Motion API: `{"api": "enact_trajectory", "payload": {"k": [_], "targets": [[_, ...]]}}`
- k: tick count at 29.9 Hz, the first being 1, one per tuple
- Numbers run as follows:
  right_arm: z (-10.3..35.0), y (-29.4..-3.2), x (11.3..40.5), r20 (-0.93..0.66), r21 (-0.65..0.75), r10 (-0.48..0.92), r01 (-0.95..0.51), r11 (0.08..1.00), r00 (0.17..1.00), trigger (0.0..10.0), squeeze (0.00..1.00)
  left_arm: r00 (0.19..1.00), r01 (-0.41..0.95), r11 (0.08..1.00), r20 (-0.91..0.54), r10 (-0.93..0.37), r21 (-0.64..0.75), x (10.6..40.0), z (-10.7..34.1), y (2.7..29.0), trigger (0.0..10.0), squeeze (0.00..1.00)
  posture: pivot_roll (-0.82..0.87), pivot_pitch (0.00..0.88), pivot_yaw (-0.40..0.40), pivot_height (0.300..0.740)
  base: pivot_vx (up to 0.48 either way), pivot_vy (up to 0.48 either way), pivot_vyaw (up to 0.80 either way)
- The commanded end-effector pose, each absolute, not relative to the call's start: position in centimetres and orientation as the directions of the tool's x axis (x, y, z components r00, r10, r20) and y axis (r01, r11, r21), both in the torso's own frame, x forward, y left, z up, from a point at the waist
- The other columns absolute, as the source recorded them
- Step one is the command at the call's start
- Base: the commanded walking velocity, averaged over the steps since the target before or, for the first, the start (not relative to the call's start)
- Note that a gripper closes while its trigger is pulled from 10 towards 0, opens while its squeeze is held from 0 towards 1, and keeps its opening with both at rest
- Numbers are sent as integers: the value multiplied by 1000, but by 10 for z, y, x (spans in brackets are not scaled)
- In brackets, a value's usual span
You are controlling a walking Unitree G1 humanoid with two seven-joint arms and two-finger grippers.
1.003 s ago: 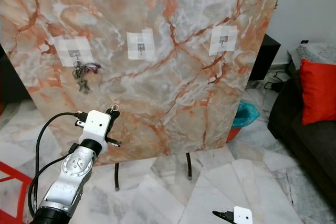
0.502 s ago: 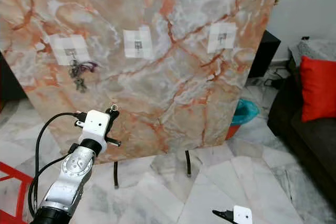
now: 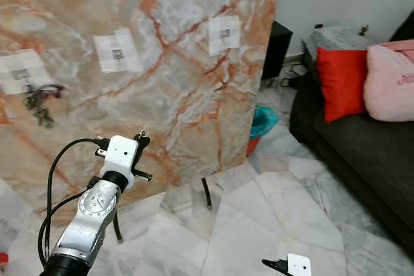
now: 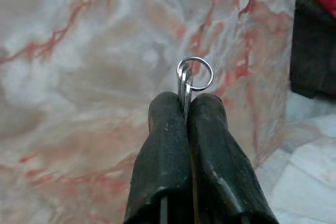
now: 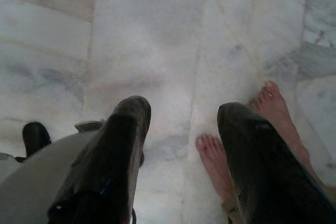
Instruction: Hang keys on a hook
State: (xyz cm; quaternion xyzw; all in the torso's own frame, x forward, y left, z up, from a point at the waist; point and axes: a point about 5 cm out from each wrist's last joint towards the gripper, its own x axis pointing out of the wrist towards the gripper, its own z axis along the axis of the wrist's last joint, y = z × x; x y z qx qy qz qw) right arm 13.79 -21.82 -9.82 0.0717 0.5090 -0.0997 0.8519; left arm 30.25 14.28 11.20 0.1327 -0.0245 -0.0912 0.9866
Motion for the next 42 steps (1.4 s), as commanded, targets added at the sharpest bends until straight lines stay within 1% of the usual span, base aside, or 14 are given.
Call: {"api": "enact_trajectory", "payload": {"k": [1, 12, 21, 27, 30, 31, 42], "targets": [[-97, -220, 141, -873, 20, -106, 251, 968, 476, 10000, 0, 982, 165, 952, 48, -183, 258, 303, 119, 145, 10000, 0, 67, 0, -58, 740, 0, 322, 0], [-97, -220, 141, -874, 13, -103, 235, 972, 474, 10000, 0, 981, 171, 950, 48, -190, 261, 304, 119, 143, 10000, 0, 68, 0, -58, 740, 0, 314, 0], [-97, -221, 141, -875, 6, -108, 235, 972, 471, 10000, 0, 973, 198, 937, 57, -223, 288, 303, 120, 139, 10000, 0, 70, 0, -61, 740, 0, 0, 0], [-97, -221, 140, -876, 6, -110, 239, 971, 470, 10000, 0, 976, 182, 938, 64, -209, 294, 303, 121, 139, 10000, 0, 70, 0, -62, 740, 0, 0, 0], [-97, -221, 140, -875, 5, -109, 234, 972, 471, 10000, 0, 971, 206, 914, 45, -236, 349, 304, 120, 137, 10000, 0, 72, 0, -63, 740, 0, 0, 0], [-97, -222, 140, -875, 4, -109, 234, 972, 471, 10000, 0, 970, 209, 915, 49, -240, 345, 303, 121, 136, 10000, 0, 72, 0, -63, 740, 0, 0, 0], [-96, -221, 141, -871, 7, -112, 240, 971, 478, 10000, 0, 976, 163, 920, 76, -202, 357, 305, 125, 138, 10000, 0, 68, 0, -66, 740, 0, 0, 0]]}}
